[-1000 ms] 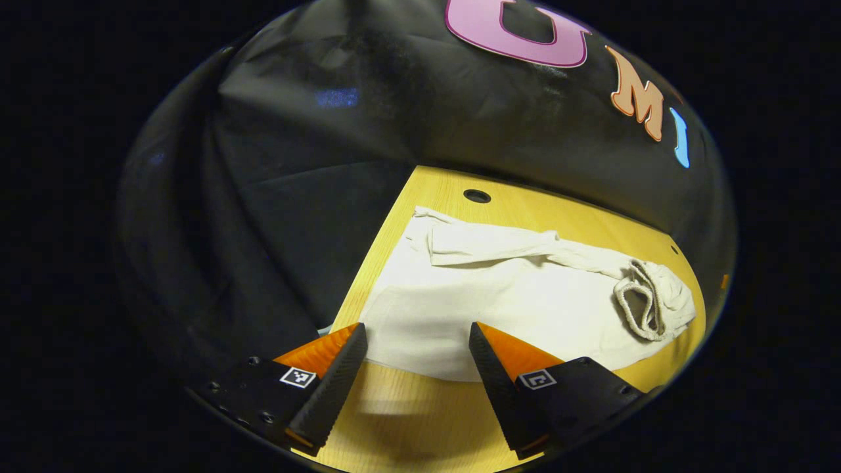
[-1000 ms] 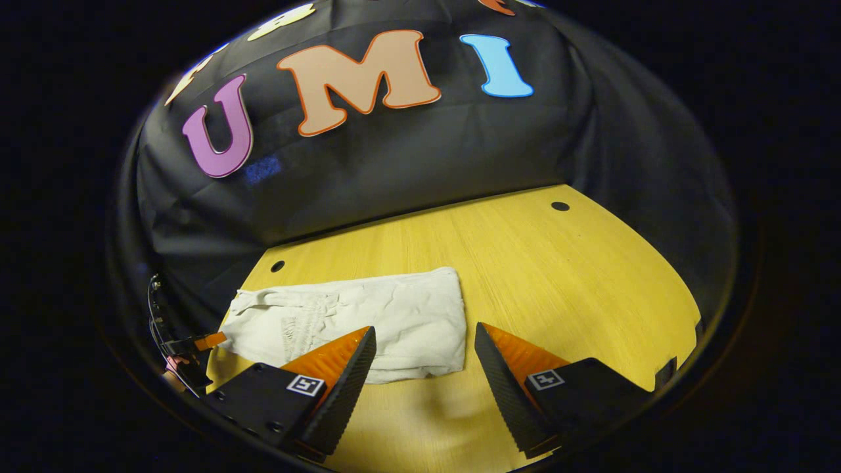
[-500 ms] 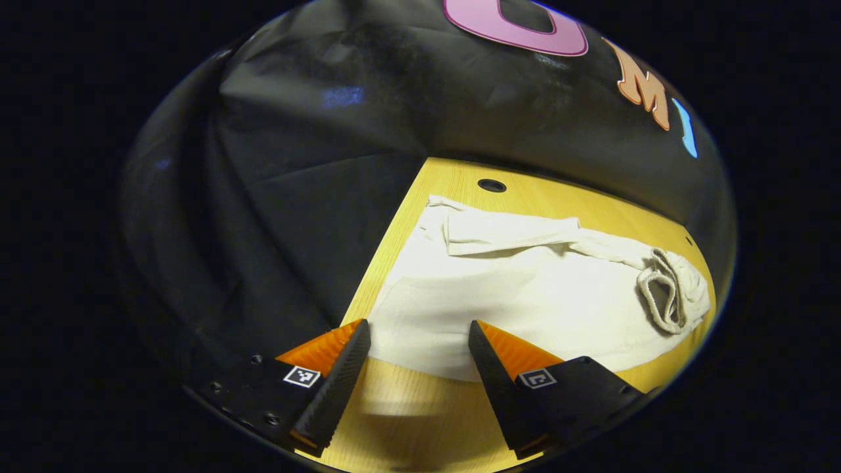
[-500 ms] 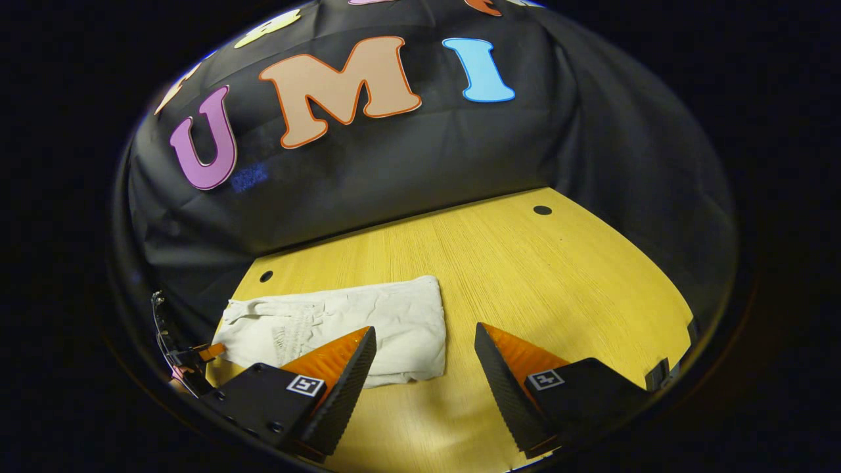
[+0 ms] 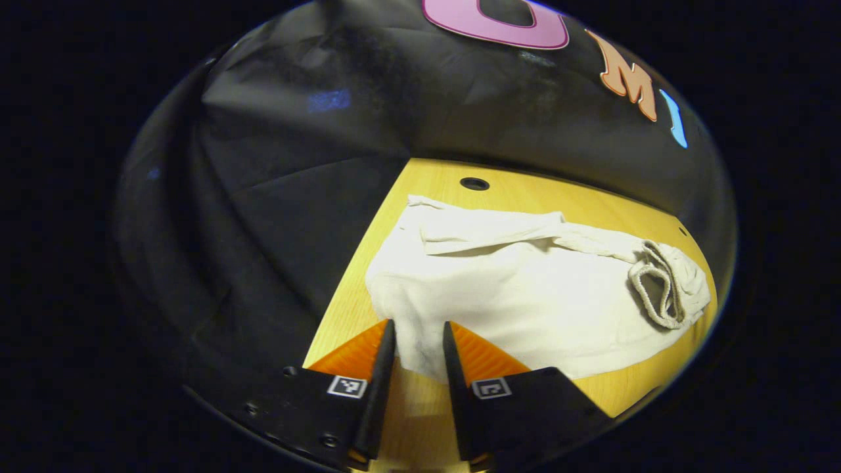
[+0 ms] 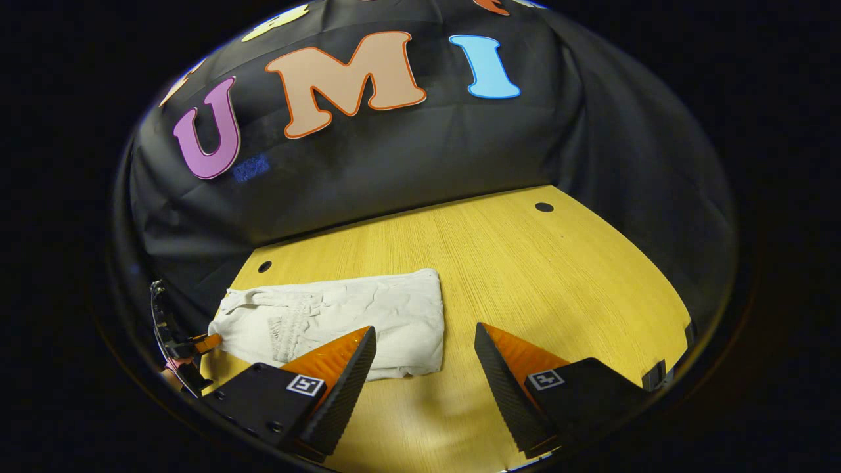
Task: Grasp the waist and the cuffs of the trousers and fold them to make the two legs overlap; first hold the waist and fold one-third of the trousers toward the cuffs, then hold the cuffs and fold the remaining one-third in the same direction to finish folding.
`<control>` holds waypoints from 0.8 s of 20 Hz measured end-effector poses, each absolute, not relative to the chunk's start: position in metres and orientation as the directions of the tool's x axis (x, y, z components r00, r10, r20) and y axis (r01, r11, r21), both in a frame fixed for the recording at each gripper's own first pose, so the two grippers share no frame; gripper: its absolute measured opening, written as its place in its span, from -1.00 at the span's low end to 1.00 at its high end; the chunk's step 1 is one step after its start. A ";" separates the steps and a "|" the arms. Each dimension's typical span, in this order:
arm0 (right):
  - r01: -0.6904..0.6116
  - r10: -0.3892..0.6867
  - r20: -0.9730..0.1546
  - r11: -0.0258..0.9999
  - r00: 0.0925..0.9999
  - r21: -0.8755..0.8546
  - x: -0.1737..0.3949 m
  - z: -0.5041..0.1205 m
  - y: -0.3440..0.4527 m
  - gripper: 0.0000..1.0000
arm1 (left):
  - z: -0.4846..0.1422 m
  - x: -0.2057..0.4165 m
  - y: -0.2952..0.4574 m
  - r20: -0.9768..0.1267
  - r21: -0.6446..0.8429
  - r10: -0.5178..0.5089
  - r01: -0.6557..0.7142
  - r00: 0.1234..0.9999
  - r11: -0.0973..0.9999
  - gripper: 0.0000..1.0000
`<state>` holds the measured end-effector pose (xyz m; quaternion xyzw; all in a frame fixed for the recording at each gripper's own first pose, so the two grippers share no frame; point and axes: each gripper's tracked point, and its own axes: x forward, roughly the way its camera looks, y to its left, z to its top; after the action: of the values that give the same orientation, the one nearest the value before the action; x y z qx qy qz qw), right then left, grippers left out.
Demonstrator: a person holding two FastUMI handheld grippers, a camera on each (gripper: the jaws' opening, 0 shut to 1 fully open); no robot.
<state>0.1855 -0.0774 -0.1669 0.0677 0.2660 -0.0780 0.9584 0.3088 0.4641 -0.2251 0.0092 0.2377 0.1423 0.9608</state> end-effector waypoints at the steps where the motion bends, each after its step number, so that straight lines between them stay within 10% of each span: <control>1: 0.187 -0.114 -0.517 0.978 0.848 0.092 0.185 -0.166 -0.078 0.82 | -0.224 0.310 0.460 -0.455 0.076 0.258 -0.251 0.852 0.965 -0.21; 4: 0.186 -0.114 -0.515 0.978 0.849 0.090 0.182 -0.165 -0.078 0.92 | -0.224 0.312 0.454 -0.458 0.051 0.236 -0.240 0.857 0.969 -0.91; 16: 0.164 -0.097 -0.503 0.982 0.859 0.091 0.175 -0.160 -0.082 0.92 | -0.195 0.308 0.395 -0.419 -0.223 0.052 -0.158 0.907 0.962 -1.00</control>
<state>0.1755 -0.0815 -0.1601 0.0653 0.2567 -0.0681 0.9619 0.3076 0.3952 -0.1946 -0.1267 0.2092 0.0541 0.9681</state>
